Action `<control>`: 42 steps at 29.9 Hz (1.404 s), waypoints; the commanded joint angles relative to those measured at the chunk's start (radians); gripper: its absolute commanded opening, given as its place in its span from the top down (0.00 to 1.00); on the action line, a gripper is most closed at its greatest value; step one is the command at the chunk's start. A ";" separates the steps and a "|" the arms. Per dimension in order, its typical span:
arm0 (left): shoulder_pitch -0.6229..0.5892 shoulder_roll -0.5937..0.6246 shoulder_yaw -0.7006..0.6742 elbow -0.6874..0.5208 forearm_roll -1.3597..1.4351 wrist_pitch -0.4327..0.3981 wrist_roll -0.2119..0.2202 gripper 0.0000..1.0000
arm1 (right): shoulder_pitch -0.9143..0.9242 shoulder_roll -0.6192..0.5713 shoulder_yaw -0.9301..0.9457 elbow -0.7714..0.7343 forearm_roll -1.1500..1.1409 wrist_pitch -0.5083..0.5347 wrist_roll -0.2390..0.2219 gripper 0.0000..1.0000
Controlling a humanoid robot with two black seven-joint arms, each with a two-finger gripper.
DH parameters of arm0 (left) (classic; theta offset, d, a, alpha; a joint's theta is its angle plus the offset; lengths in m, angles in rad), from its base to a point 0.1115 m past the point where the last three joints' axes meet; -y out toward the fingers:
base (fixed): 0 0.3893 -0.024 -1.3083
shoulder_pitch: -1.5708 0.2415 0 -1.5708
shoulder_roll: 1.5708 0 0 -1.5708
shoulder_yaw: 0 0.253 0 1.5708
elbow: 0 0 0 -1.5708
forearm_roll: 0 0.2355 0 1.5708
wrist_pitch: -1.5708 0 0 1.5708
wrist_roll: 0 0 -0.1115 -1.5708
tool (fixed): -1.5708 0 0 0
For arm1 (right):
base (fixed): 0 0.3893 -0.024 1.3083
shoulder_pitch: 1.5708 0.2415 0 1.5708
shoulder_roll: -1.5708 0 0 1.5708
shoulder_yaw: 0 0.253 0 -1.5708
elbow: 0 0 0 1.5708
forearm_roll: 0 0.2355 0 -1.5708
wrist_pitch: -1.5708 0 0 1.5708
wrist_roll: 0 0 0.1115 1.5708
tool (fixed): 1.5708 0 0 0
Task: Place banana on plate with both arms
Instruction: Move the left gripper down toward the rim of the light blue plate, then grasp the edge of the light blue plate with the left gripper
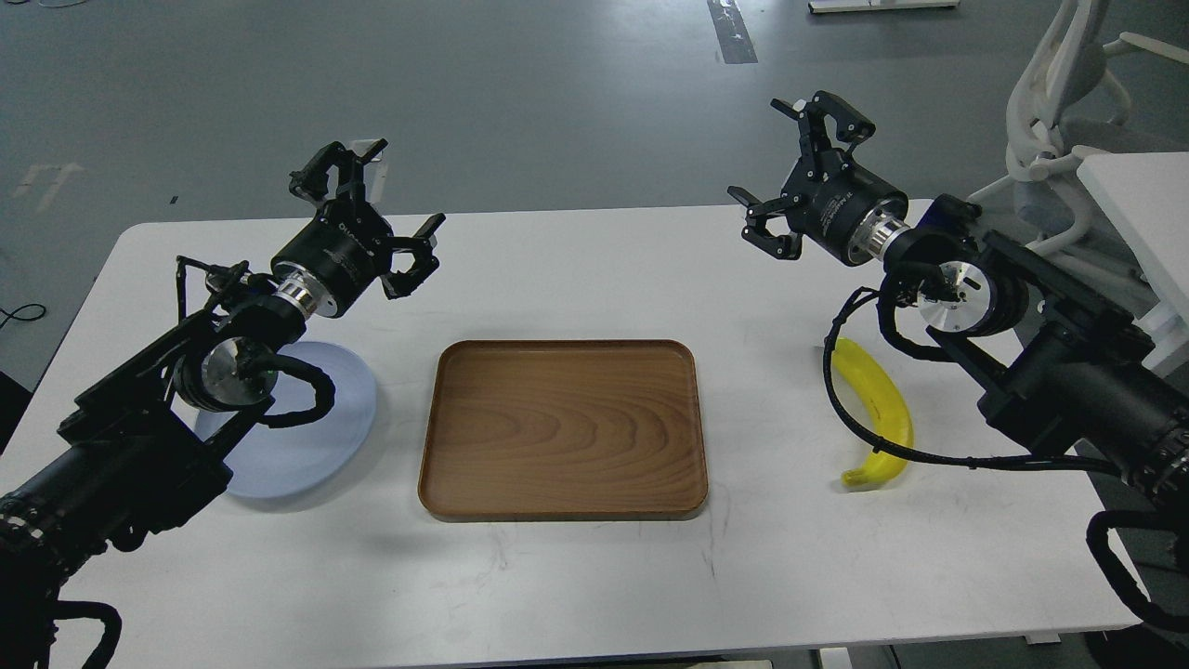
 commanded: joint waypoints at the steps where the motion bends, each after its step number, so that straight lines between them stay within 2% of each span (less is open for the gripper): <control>1: -0.001 -0.001 0.001 0.000 0.002 0.003 0.000 0.02 | 0.000 -0.003 0.000 0.000 0.002 0.000 0.000 0.00; 22: -0.008 0.012 0.004 0.000 0.015 0.032 0.000 0.02 | 0.009 0.003 -0.003 0.000 -0.001 -0.001 0.000 0.00; 23: -0.008 0.012 0.010 -0.002 0.018 0.032 -0.003 0.02 | 0.009 0.003 -0.005 0.000 -0.001 -0.001 0.002 0.00; 25: -0.015 0.009 0.019 -0.002 0.060 0.043 -0.035 0.02 | 0.009 0.003 -0.005 0.000 -0.001 0.000 0.002 0.00; 26: -0.022 0.010 0.025 -0.002 0.142 0.069 -0.076 0.02 | 0.009 0.003 -0.005 0.000 -0.001 0.000 0.002 0.00; 28: -0.030 0.012 0.033 -0.003 0.275 0.118 -0.121 0.02 | 0.009 0.002 -0.005 0.000 -0.001 0.000 0.002 0.00; 29: -0.036 0.015 0.041 -0.006 0.439 0.189 -0.162 0.02 | 0.008 0.002 -0.005 0.000 -0.001 0.000 0.002 0.00; 30: -0.036 0.016 0.044 -0.012 0.533 0.234 -0.175 0.02 | 0.006 0.002 -0.005 0.000 -0.001 0.000 0.002 0.00; 31: -0.036 0.022 0.045 -0.020 0.708 0.333 -0.189 0.02 | 0.005 0.000 -0.005 0.000 -0.001 0.000 0.002 0.00; 32: -0.035 0.039 0.050 -0.037 0.862 0.425 -0.189 0.02 | 0.003 -0.001 -0.005 0.000 -0.001 0.000 0.002 0.00; 35: -0.027 0.093 0.102 -0.090 1.077 0.515 -0.190 0.02 | 0.000 -0.004 -0.005 0.000 -0.001 0.000 0.003 0.00; 38: -0.030 0.212 0.208 -0.153 1.179 0.526 -0.190 0.02 | -0.003 -0.006 -0.005 0.000 -0.001 0.000 0.003 0.00; 42: -0.031 0.297 0.318 -0.157 1.204 0.558 -0.193 0.02 | -0.003 -0.006 -0.005 0.000 -0.001 0.000 0.003 0.00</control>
